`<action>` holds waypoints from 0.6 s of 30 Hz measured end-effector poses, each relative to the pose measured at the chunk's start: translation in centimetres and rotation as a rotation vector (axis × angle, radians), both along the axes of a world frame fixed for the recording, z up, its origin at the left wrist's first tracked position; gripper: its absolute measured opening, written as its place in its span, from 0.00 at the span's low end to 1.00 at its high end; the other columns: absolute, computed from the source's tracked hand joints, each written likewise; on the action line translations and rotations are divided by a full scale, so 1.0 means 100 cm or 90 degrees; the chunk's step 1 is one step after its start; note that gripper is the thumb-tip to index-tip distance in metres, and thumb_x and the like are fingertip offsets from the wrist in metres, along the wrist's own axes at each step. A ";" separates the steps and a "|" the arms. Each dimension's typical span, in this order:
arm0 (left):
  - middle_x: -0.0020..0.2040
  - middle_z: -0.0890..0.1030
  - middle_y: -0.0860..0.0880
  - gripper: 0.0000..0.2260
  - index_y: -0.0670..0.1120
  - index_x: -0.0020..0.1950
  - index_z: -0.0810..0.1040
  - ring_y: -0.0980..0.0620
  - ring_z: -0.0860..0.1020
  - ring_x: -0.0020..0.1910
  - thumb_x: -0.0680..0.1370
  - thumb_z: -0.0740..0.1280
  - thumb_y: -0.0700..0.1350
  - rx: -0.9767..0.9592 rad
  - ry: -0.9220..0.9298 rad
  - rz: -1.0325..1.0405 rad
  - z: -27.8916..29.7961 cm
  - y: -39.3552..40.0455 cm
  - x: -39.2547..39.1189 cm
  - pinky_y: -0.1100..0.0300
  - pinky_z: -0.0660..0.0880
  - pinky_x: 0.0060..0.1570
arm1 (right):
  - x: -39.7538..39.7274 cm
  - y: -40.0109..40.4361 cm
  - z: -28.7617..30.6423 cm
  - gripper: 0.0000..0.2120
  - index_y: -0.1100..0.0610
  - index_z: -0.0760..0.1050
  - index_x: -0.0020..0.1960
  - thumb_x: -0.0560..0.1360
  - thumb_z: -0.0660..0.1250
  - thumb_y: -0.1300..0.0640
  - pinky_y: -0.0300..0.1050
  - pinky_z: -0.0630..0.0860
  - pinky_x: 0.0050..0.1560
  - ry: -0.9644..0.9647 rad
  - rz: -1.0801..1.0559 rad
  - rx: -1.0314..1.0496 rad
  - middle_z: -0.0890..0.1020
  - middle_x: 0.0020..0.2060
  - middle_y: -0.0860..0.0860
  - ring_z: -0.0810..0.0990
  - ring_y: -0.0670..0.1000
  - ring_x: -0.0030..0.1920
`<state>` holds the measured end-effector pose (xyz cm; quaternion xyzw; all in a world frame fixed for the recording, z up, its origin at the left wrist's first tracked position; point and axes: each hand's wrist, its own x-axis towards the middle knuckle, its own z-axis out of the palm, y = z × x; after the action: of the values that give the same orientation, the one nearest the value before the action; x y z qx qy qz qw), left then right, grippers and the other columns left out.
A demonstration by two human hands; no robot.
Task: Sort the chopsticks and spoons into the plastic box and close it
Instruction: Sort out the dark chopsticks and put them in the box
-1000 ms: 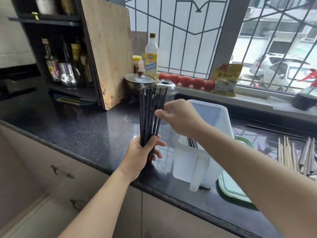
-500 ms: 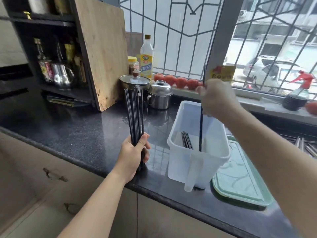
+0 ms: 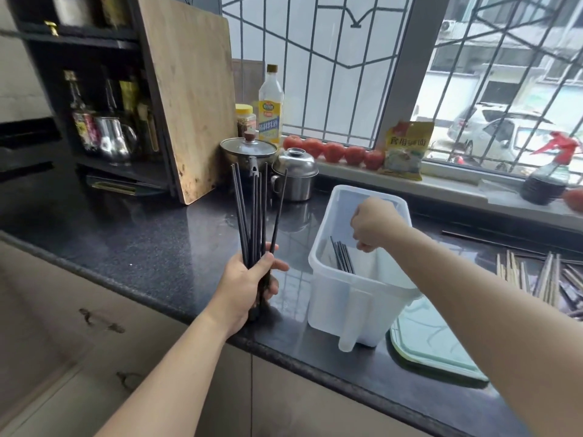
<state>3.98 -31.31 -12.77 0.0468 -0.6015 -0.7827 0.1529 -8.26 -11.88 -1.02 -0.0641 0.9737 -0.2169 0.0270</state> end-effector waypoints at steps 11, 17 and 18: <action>0.46 0.86 0.43 0.10 0.43 0.56 0.75 0.46 0.79 0.33 0.81 0.66 0.48 0.019 0.032 -0.014 -0.001 0.000 0.002 0.57 0.73 0.33 | 0.063 -0.054 0.027 0.17 0.65 0.81 0.54 0.82 0.64 0.50 0.58 0.80 0.49 0.152 0.280 -0.149 0.85 0.46 0.60 0.84 0.59 0.43; 0.46 0.86 0.43 0.12 0.43 0.55 0.77 0.47 0.79 0.34 0.78 0.68 0.50 -0.009 0.042 -0.056 -0.002 0.001 0.002 0.58 0.75 0.35 | 0.061 -0.058 0.011 0.14 0.58 0.81 0.40 0.80 0.69 0.51 0.45 0.72 0.34 0.168 0.273 -0.210 0.83 0.35 0.56 0.73 0.47 0.30; 0.45 0.86 0.43 0.12 0.43 0.55 0.77 0.47 0.79 0.33 0.78 0.67 0.50 -0.005 0.040 -0.061 -0.002 0.001 0.002 0.58 0.75 0.35 | 0.061 -0.058 0.011 0.15 0.60 0.80 0.39 0.80 0.69 0.51 0.44 0.71 0.32 0.167 0.265 -0.222 0.83 0.35 0.57 0.72 0.46 0.28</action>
<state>4.18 -31.17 -12.92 -0.0071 -0.6009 -0.7879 0.1345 -2.13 -17.64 0.05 -0.2932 0.8829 -0.3605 -0.0670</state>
